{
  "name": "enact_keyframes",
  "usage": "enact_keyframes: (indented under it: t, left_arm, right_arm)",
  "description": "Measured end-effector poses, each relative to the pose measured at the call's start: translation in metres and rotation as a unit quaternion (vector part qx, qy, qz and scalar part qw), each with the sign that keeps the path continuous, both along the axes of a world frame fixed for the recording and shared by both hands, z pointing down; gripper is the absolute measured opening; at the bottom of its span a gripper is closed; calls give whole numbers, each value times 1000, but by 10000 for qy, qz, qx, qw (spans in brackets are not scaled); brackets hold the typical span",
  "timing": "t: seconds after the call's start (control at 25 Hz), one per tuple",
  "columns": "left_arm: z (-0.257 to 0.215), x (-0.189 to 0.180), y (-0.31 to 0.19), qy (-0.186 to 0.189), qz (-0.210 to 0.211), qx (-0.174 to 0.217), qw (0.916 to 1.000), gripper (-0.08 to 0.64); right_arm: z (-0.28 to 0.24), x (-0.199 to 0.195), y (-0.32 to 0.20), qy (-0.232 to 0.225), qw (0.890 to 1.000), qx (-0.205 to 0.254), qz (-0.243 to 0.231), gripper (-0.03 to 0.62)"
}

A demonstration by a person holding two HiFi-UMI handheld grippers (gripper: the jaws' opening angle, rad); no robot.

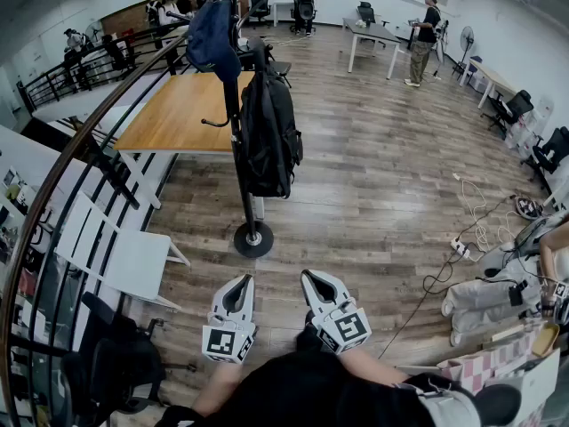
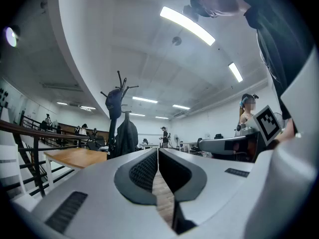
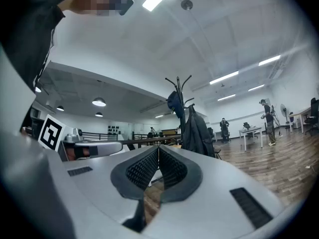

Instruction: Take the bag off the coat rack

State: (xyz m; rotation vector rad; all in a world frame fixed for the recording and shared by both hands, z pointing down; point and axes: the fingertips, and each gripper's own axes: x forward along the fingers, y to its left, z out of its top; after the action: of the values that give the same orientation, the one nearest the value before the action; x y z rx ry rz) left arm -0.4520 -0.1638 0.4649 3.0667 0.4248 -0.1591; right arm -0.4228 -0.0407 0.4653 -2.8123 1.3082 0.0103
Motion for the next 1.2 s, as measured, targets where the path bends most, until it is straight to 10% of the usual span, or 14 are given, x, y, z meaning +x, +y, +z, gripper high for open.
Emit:
enact_keyframes:
  t: [1.2]
  left_arm:
    - [12, 11, 11, -422, 509, -88, 9978, 16]
  right_arm:
    - [14, 12, 25, 2, 9994, 213, 255, 34]
